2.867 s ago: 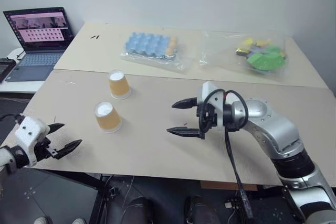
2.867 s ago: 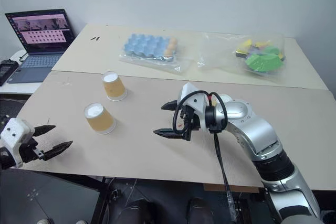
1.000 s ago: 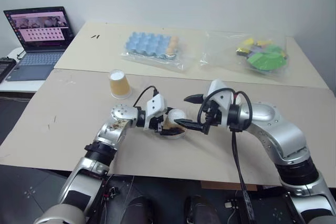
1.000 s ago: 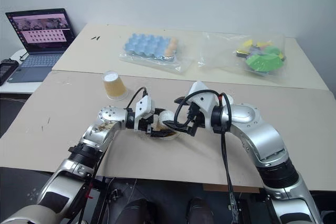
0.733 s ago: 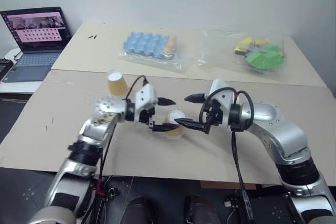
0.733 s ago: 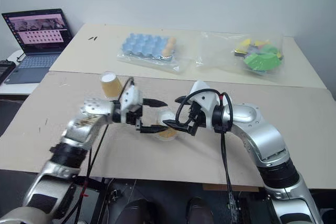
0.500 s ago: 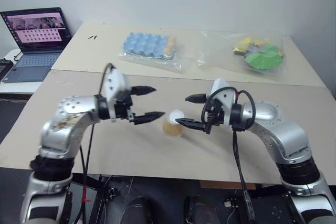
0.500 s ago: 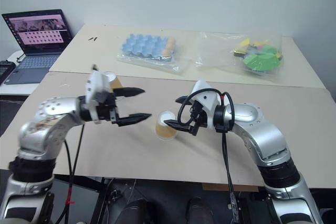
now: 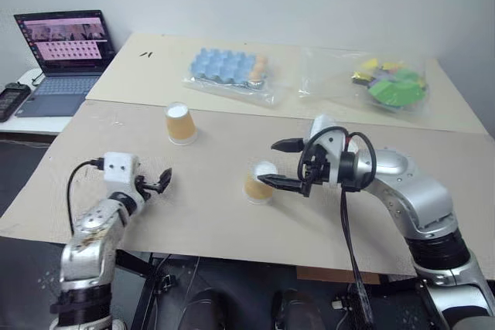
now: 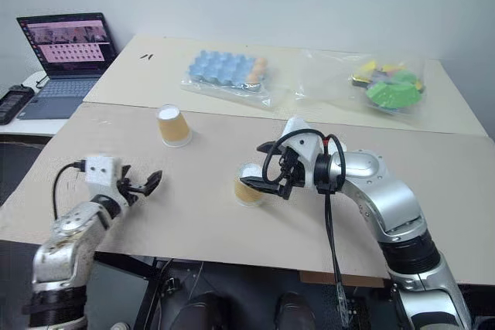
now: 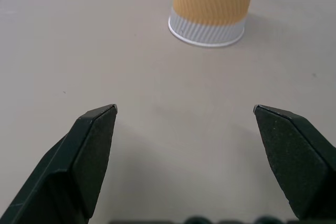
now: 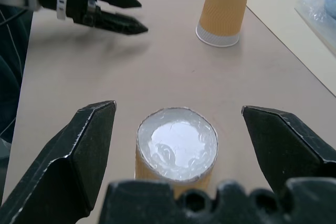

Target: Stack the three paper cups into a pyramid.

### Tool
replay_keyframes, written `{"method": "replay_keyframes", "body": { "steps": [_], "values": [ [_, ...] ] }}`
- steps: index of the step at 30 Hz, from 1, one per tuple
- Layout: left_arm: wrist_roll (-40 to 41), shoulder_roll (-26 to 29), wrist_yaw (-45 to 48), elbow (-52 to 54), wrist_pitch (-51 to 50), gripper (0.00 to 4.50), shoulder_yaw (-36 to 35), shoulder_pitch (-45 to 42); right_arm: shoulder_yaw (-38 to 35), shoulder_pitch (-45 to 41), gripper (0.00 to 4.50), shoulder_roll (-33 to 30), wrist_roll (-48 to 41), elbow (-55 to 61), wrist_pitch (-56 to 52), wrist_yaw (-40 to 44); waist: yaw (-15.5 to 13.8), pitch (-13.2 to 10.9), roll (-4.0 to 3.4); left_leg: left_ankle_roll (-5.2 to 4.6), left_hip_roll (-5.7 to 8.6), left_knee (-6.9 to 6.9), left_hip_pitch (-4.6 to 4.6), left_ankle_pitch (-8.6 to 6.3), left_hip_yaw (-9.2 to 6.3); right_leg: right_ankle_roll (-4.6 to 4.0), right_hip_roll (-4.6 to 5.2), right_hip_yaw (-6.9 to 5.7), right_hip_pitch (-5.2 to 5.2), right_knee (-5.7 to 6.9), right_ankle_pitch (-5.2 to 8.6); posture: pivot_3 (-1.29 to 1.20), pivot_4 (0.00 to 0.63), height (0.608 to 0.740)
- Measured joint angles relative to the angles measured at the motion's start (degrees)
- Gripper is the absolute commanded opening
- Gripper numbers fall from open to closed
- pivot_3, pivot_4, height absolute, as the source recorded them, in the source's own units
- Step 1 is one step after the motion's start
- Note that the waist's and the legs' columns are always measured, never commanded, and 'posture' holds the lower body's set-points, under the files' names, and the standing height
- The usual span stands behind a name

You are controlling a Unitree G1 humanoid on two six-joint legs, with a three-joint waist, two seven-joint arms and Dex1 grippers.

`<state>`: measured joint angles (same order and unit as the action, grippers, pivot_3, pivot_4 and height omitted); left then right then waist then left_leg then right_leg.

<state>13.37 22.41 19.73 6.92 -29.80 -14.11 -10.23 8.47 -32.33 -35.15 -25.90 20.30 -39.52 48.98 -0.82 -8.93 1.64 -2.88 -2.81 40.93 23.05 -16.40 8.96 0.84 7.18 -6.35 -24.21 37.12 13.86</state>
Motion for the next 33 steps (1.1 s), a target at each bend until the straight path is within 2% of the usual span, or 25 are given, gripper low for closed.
{"method": "replay_keyframes", "body": {
  "steps": [11,23,33],
  "values": [
    [-4.3,4.6,7.3,-34.0,19.5,4.45,3.1,-22.9,-0.4,1.7,4.50,-0.2,-0.2,1.5,-2.0,-1.7,0.3,0.0,0.01,-0.01,0.05,-0.03,0.13,0.01,0.11,0.01,-0.04,-0.14,-0.07,0.00,-0.01,0.00,0.150,0.724],
    [-5.3,2.2,14.5,-54.7,27.1,4.45,6.7,-38.7,-0.5,1.9,4.50,0.3,-0.2,2.6,-2.3,-3.0,0.5,0.0,0.02,-0.01,0.16,0.00,0.35,0.01,0.31,0.07,-0.07,-0.48,-0.06,0.01,0.00,0.00,0.150,0.724],
    [-5.8,2.0,14.2,-69.1,31.8,4.45,6.4,-47.7,-0.5,1.9,4.50,0.3,-0.2,2.6,-2.3,-3.4,1.3,0.0,0.02,-0.01,0.17,0.00,0.38,0.02,0.28,0.08,-0.07,-0.49,-0.06,0.01,0.01,0.00,0.150,0.724]
  ]
}}
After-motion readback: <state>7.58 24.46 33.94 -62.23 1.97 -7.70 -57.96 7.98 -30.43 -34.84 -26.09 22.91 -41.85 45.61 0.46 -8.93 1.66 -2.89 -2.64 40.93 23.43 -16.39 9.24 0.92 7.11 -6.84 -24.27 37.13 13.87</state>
